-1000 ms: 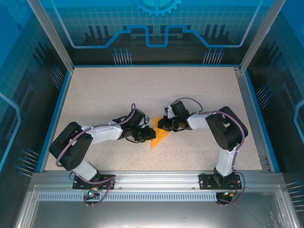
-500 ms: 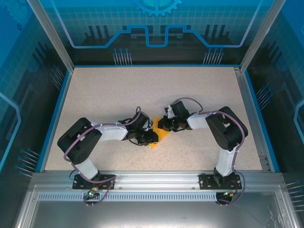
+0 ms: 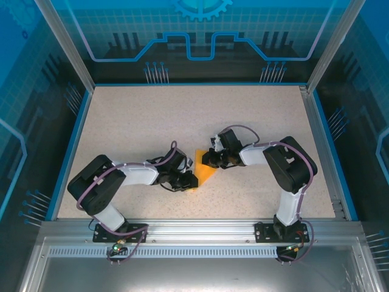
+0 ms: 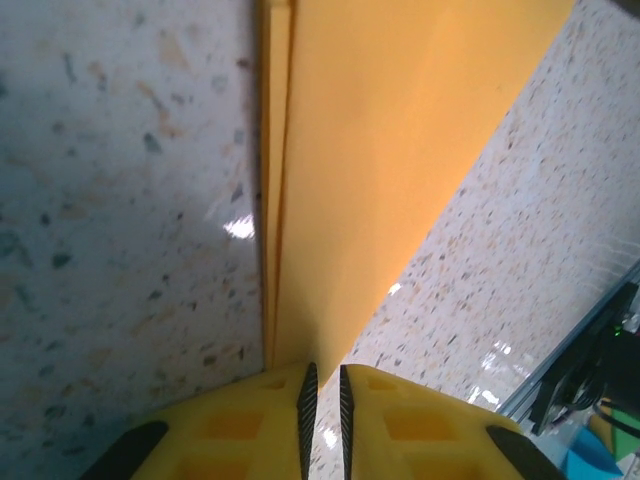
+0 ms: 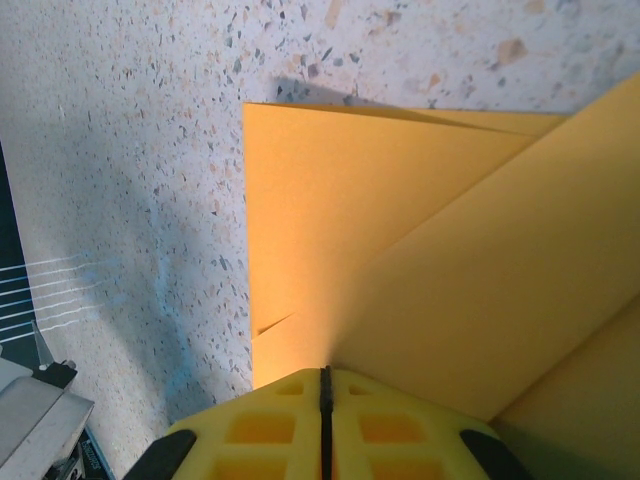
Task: Fold a paper plane with a square sheet of paper (pick it up from the middle)
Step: Fourth fold the wing at the center of the table.
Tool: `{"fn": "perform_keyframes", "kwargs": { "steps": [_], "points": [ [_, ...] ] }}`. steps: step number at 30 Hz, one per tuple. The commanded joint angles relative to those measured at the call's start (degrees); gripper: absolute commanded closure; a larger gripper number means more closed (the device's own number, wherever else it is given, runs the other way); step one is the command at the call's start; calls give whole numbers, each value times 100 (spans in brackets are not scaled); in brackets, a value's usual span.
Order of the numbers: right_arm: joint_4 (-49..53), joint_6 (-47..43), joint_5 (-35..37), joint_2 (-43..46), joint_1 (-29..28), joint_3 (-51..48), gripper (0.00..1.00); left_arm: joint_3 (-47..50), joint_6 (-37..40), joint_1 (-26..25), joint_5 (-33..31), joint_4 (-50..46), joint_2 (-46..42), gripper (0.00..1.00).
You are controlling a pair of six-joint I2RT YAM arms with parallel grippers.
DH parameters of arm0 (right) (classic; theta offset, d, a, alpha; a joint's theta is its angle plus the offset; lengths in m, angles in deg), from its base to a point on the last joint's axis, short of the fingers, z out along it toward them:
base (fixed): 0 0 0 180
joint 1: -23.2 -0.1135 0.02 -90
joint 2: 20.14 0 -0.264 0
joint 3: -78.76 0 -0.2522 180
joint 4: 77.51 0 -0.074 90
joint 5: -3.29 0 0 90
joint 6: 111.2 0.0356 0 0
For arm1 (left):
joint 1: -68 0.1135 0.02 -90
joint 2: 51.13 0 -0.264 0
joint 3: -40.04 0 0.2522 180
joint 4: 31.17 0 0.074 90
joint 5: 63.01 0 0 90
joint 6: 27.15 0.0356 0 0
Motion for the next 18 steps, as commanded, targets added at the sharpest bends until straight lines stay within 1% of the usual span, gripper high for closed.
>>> {"fn": "perform_keyframes", "kwargs": {
  "steps": [1, 5, 8, 11, 13, 16, 17, 18],
  "points": [
    [669, -75, 623, -351, -14, -175, 90, 27, 509, -91, 118, -1638, 8, 82],
    [677, -73, 630, -379, -13, -175, 90, 4, 638, -92, 225, -1839, -130, 82],
    [641, -34, 625, -385, -21, -194, 90, -9, 568, -88, 160, -1790, -464, 82],
    [635, -20, 638, -376, -19, -197, 90, 3, 227, -37, 3, -1354, -947, 83],
    [634, -20, 649, -383, -22, -185, 90, -31, -35, 77, -47, -874, -1108, 82],
    [641, -12, 627, -385, -21, -168, 90, -218, -427, 191, 32, -168, -1016, 79],
    [642, -12, 640, -377, -21, -166, 90, -315, -488, 203, 29, -40, -889, 76],
    [650, -16, 652, -372, -22, -166, 90, -494, -533, 196, 57, 20, -694, 76]
  ]
}}
